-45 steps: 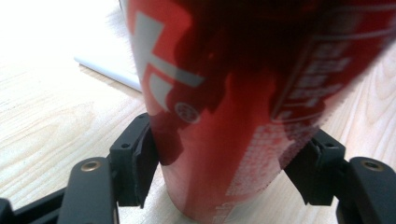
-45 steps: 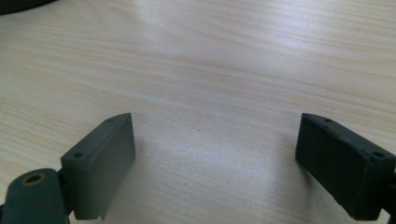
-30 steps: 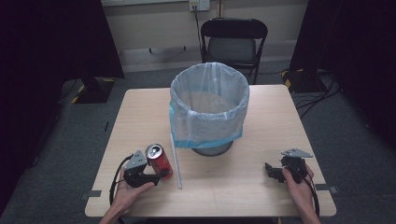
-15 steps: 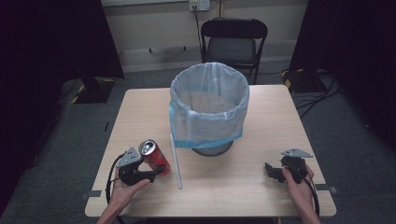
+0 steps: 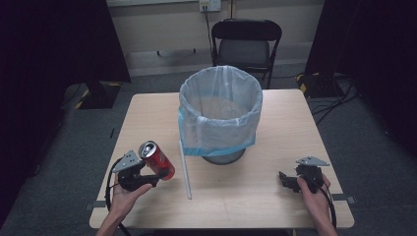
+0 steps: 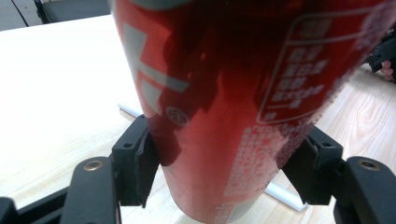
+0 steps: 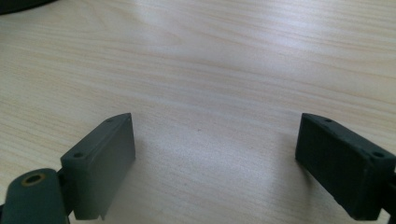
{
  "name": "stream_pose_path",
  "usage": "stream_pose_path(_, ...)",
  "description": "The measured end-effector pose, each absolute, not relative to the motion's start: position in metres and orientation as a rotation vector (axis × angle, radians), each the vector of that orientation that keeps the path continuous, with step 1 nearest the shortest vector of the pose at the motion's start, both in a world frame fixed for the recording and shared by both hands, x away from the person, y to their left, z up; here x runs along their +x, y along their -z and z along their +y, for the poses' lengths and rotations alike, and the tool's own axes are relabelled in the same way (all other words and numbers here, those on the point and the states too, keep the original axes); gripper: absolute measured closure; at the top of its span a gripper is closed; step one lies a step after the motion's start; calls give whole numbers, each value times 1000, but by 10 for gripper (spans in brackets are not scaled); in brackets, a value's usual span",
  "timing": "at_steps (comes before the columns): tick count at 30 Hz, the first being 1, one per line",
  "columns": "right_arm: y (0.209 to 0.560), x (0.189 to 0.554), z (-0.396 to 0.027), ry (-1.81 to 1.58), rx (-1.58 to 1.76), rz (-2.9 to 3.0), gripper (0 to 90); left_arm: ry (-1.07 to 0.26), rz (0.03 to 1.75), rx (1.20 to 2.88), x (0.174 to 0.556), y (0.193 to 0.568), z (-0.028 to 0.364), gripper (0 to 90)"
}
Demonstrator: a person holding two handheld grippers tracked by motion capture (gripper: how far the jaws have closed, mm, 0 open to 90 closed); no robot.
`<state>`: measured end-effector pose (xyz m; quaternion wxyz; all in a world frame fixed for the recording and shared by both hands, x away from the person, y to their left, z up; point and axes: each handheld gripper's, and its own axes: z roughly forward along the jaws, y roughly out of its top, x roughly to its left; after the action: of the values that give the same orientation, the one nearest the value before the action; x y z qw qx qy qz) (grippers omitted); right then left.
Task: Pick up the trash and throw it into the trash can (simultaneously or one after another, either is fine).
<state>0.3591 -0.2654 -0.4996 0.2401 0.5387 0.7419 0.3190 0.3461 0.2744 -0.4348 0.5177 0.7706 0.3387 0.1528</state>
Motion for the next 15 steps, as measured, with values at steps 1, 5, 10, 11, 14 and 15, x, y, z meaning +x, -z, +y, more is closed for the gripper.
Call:
stream_pose_path(1,500,359,-265,-873,1474,2030,111,-370,811,1849,346,434,275,343)
stream_pose_path(5,500,359,-265,-873,1474,2030,111,-379,809,1845,347,430,277,343)
stream_pose_path(10,500,359,-265,-873,1474,2030,111,-373,820,1827,351,425,279,343)
stream_pose_path(11,500,359,-265,-873,1474,2030,111,-380,821,1825,353,422,280,343)
stream_pose_path(14,500,359,-265,-873,1474,2030,111,-374,821,1814,355,418,280,343)
stream_pose_path(15,500,359,-265,-873,1474,2030,111,-377,818,1812,356,415,280,343)
